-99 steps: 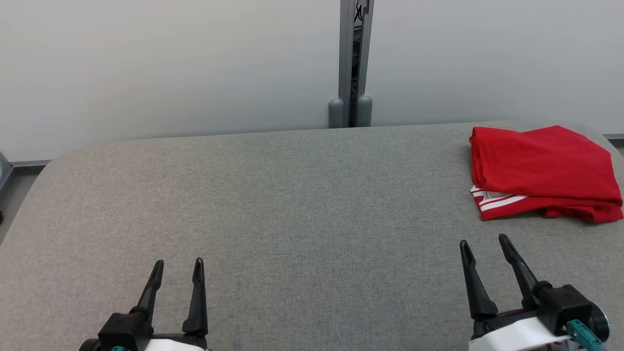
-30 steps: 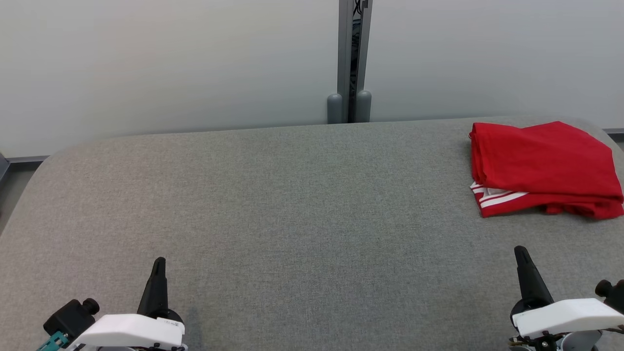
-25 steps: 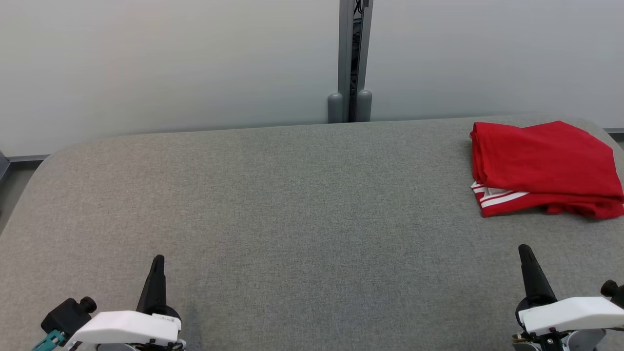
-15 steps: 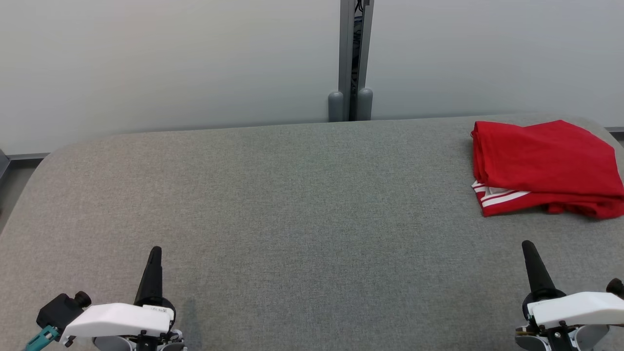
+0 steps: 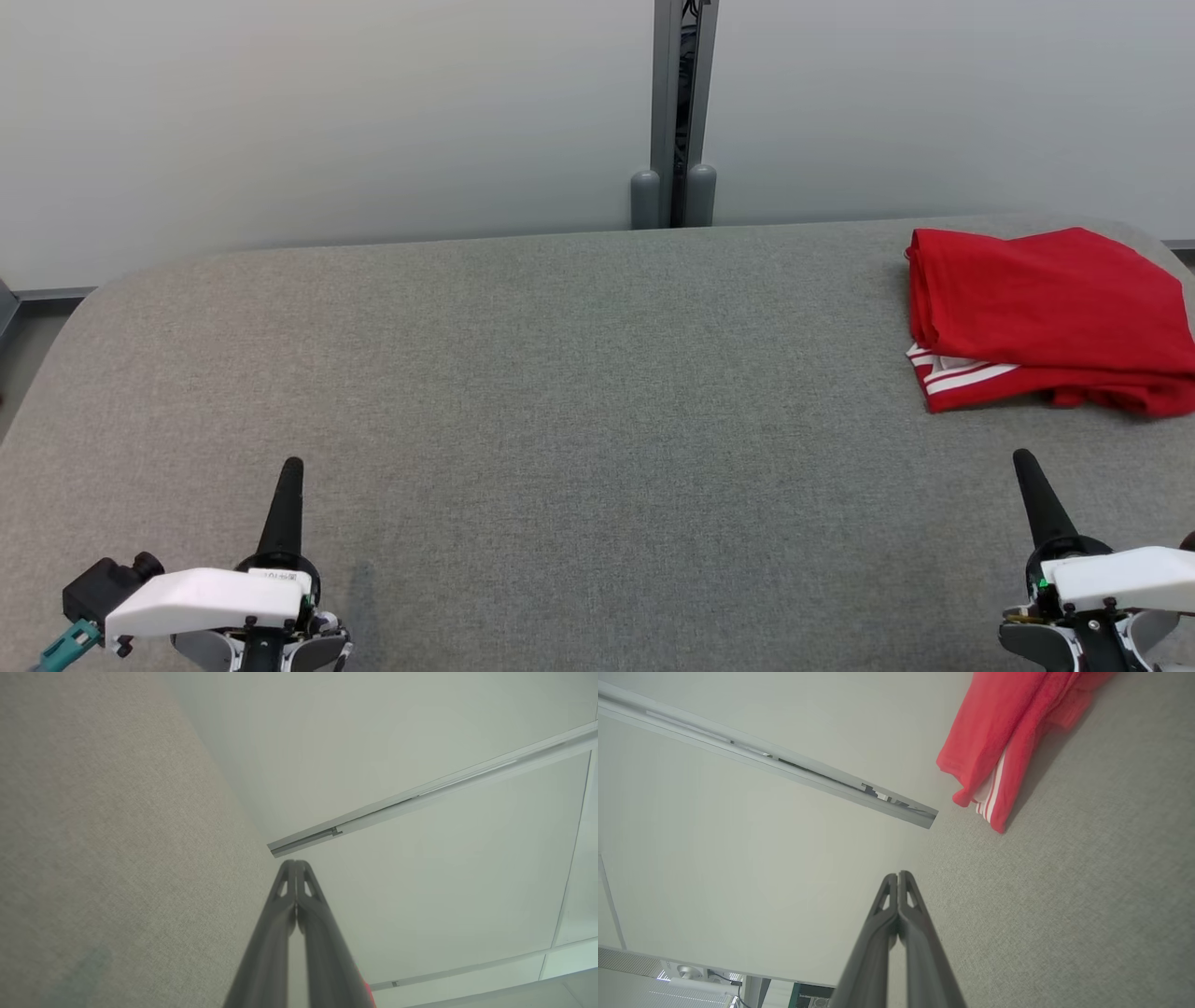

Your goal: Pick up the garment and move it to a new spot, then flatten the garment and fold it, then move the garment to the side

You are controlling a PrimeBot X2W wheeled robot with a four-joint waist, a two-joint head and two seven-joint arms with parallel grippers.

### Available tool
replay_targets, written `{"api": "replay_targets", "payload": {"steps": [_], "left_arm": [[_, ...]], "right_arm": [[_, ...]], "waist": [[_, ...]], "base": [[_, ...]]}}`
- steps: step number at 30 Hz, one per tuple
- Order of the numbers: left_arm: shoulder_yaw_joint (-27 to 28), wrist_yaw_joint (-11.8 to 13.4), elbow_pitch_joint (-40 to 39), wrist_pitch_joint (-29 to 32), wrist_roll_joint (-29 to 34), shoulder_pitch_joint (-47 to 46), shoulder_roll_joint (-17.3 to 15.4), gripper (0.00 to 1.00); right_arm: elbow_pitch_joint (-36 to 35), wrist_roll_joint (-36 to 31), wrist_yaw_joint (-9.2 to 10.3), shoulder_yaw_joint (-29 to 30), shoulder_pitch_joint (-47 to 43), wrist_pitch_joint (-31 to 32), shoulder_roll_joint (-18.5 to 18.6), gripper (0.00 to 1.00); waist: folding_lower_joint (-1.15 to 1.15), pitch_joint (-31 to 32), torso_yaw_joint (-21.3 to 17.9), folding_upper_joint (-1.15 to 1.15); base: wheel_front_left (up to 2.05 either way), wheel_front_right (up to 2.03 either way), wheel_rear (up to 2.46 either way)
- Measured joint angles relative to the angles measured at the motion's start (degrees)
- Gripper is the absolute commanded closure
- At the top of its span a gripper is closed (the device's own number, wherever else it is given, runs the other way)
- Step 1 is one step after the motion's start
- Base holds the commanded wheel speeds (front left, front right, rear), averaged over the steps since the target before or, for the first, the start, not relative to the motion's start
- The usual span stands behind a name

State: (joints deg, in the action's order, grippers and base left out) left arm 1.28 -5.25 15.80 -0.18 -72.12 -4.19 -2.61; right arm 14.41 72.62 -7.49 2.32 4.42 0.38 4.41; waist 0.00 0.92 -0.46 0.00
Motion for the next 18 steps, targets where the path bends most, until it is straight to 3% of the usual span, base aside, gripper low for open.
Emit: {"api": "replay_targets", "payload": {"steps": [18], "left_arm": [[1.29, -1.02, 0.62, 2.36, -9.82, -2.22, -0.05, 1.0]], "right_arm": [[0.81, 10.11, 0.0, 2.5, 1.27, 3.14, -0.04, 1.0]], "waist": [[0.0, -0.51, 0.2, 0.0]], "base": [[0.0, 0.0, 0.0]]}}
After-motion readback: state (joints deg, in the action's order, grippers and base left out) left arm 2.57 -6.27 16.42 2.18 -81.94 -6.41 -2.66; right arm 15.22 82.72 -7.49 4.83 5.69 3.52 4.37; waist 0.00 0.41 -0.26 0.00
